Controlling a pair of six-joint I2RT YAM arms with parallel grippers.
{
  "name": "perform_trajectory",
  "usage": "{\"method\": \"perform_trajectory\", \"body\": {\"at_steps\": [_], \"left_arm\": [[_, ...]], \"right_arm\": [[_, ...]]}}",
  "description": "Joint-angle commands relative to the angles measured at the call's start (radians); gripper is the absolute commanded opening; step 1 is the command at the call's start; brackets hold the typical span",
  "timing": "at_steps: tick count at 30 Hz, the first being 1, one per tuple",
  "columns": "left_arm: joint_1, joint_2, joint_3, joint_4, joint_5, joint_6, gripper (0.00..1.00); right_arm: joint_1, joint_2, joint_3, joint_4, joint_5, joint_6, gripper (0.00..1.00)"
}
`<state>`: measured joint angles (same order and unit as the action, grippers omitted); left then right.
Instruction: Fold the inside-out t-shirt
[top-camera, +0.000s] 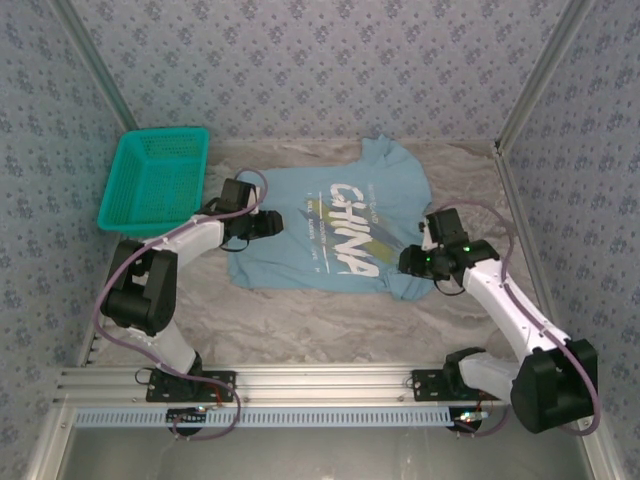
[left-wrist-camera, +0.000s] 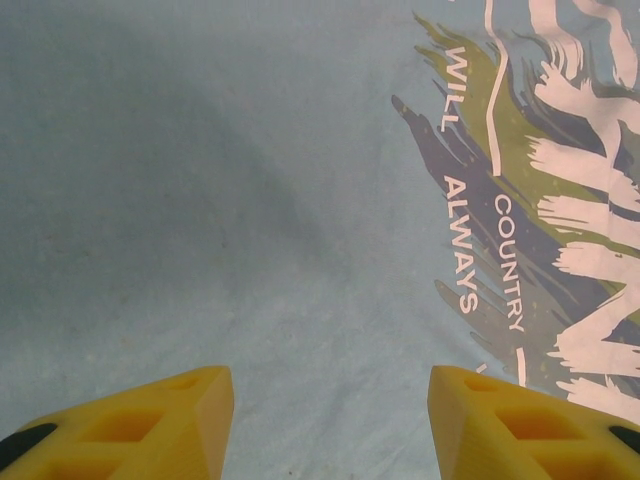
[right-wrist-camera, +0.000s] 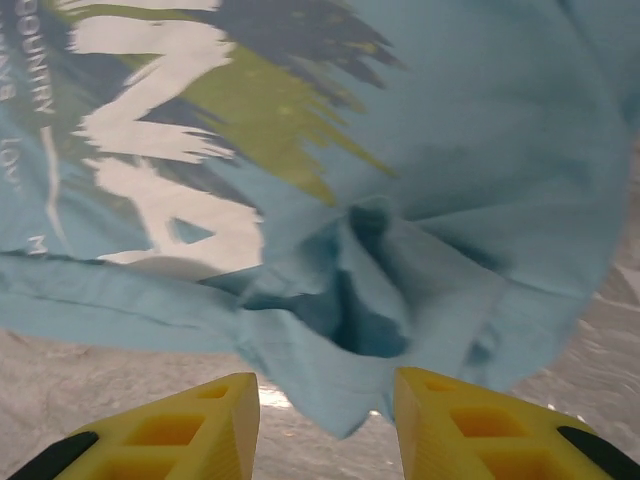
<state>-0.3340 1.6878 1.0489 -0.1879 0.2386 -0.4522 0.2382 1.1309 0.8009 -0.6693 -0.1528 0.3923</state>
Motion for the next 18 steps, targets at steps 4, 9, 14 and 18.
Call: {"method": "perform_trajectory", "body": {"at_steps": [4, 9, 14, 18], "left_arm": [[-0.002, -0.031, 0.016, -0.027, -0.010, 0.026, 0.54], [-0.003, -0.030, 0.012, -0.023, -0.007, 0.023, 0.54], [-0.003, -0.035, 0.011, -0.028, -0.007, 0.027, 0.54], [-0.004, -0.037, 0.006, -0.030, -0.009, 0.029, 0.54]], "right_arm": [[0.079, 0.018, -0.046, 0.027, -0.052, 0.023, 0.45], [0.199, 0.069, -0.017, 0.000, 0.119, 0.049, 0.42], [0.271, 0.161, 0.044, -0.021, 0.226, 0.026, 0.41], [0.298, 0.233, 0.081, 0.004, 0.249, 0.010, 0.41]]}}
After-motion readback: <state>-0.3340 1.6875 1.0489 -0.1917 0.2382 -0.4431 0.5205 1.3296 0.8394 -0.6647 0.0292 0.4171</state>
